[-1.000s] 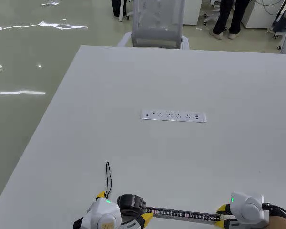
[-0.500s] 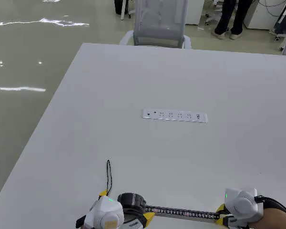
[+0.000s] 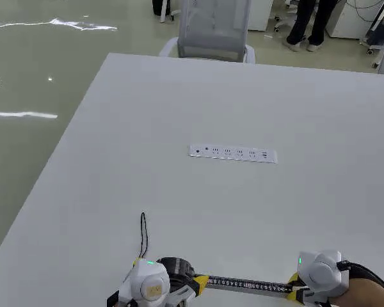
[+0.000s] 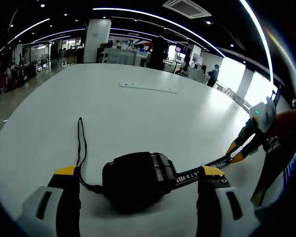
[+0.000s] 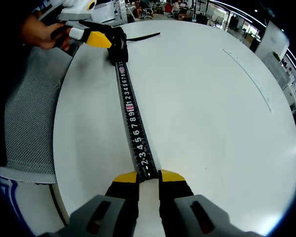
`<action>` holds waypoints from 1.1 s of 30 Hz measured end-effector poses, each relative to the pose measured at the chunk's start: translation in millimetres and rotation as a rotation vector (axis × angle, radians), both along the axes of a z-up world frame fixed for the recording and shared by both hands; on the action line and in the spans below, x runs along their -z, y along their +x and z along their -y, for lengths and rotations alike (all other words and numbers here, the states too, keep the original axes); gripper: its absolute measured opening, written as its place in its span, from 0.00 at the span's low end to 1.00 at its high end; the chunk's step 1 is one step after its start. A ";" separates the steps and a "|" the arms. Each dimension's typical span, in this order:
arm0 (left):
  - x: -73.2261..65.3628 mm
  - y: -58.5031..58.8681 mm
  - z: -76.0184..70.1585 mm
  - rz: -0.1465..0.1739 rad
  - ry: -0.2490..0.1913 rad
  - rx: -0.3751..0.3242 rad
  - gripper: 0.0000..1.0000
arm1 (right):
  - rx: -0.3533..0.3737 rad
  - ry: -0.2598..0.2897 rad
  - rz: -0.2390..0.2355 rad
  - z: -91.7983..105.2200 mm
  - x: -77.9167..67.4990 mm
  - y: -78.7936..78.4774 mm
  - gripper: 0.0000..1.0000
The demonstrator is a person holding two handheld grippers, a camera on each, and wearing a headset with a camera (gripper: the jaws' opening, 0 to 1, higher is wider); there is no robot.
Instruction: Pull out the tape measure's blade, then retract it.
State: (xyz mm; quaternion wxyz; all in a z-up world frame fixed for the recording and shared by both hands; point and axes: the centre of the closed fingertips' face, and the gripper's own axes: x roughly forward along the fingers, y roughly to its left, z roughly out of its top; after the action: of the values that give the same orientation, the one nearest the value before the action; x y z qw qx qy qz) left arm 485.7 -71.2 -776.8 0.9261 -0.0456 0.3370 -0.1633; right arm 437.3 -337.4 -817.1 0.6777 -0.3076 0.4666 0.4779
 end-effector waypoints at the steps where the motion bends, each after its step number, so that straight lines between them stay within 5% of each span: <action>1: 1.9 0.0 -0.4 -0.005 -0.001 -0.004 0.99 | 0.001 0.000 0.002 -0.5 -0.3 -0.2 0.13; 16: 8.8 4.9 3.3 -0.019 0.022 -0.004 0.91 | 0.007 -0.007 0.008 -0.4 -0.8 0.0 0.13; 28: 8.1 8.4 9.1 -0.033 0.019 0.014 0.71 | 0.010 -0.005 0.009 0.0 -0.7 -0.2 0.13; 30: 10.4 7.9 7.3 -0.037 0.063 0.040 0.66 | 0.011 -0.005 0.009 -0.6 -1.7 -0.8 0.13; 33: 11.0 6.2 8.3 -0.047 0.073 0.045 0.65 | 0.014 -0.005 0.009 -0.4 -1.6 -0.5 0.13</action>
State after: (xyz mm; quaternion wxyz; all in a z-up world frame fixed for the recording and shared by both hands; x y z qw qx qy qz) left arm 491.9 -79.5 -787.8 0.9151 -0.0082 0.3653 -0.1706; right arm 436.8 -337.0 -815.6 0.6824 -0.3083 0.4667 0.4707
